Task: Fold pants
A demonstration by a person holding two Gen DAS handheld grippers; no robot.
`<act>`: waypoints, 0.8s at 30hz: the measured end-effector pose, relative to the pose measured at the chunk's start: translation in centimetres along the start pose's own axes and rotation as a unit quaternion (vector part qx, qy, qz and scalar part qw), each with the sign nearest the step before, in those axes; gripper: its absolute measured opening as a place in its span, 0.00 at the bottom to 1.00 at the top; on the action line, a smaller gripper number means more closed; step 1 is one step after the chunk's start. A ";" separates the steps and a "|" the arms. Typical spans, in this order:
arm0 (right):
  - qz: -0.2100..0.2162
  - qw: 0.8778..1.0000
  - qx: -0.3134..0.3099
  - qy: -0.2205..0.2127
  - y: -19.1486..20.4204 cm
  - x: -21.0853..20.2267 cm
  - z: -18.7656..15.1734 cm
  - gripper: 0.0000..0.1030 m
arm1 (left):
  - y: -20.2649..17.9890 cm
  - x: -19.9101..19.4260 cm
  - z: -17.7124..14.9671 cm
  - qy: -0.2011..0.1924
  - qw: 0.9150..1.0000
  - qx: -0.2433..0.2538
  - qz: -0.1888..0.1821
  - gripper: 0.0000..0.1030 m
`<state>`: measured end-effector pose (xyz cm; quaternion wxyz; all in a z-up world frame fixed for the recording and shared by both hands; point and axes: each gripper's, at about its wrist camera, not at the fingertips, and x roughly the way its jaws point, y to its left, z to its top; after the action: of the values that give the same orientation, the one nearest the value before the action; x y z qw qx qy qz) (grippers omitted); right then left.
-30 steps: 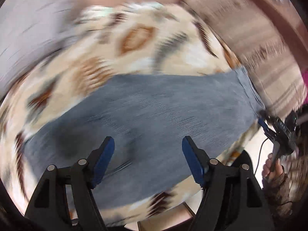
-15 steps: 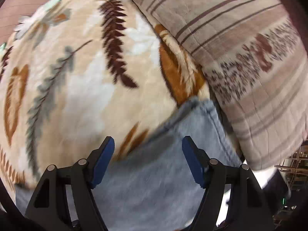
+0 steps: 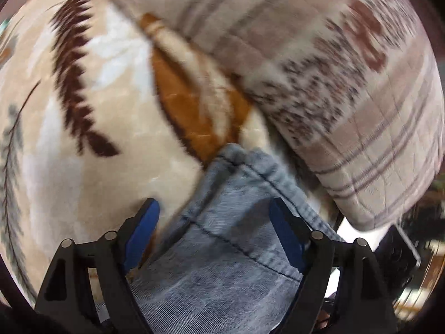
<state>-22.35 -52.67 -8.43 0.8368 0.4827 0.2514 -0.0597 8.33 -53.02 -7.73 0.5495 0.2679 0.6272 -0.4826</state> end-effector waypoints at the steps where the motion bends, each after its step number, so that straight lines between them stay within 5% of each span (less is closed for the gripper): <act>1: -0.001 1.000 -0.004 0.003 0.1 0.3 -0.1 0.61 | -0.9 0.2 0.1 0.006 1.000 0.023 -0.003 0.80; 5: 0.001 1.000 0.001 0.000 0.0 0.3 -0.2 0.57 | -3.8 1.9 0.4 0.021 0.994 0.102 0.030 0.83; 9: 0.001 1.000 0.005 -0.003 -0.6 0.3 -0.5 0.54 | -4.8 2.0 1.5 0.009 0.995 0.102 0.008 0.81; 10: 0.001 1.000 0.006 -0.004 -0.7 0.3 -0.5 0.53 | -5.1 1.9 1.6 0.003 0.995 0.101 0.001 0.76; 12: -0.002 1.000 0.008 -0.006 -0.8 0.3 -0.5 0.51 | -5.4 1.3 1.3 -0.007 0.993 0.114 -0.010 0.52; 15: -0.020 1.000 0.008 -0.006 -0.6 0.3 -0.4 0.29 | -6.4 0.3 -0.1 -0.034 0.990 0.140 0.006 0.24; 18: -0.030 1.000 0.006 -0.004 -0.1 0.5 0.3 0.20 | -6.5 -1.7 -1.8 -0.070 0.990 0.122 0.006 0.16; 24: -0.037 0.997 -0.067 -0.022 5.1 -0.9 1.2 0.19 | -7.1 -7.3 -4.7 -0.129 0.987 0.093 0.014 0.14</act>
<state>-20.90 -51.16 -3.58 0.8699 0.4141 0.2542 -0.0843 1.98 -50.14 1.03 0.6056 0.2618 0.4995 -0.5614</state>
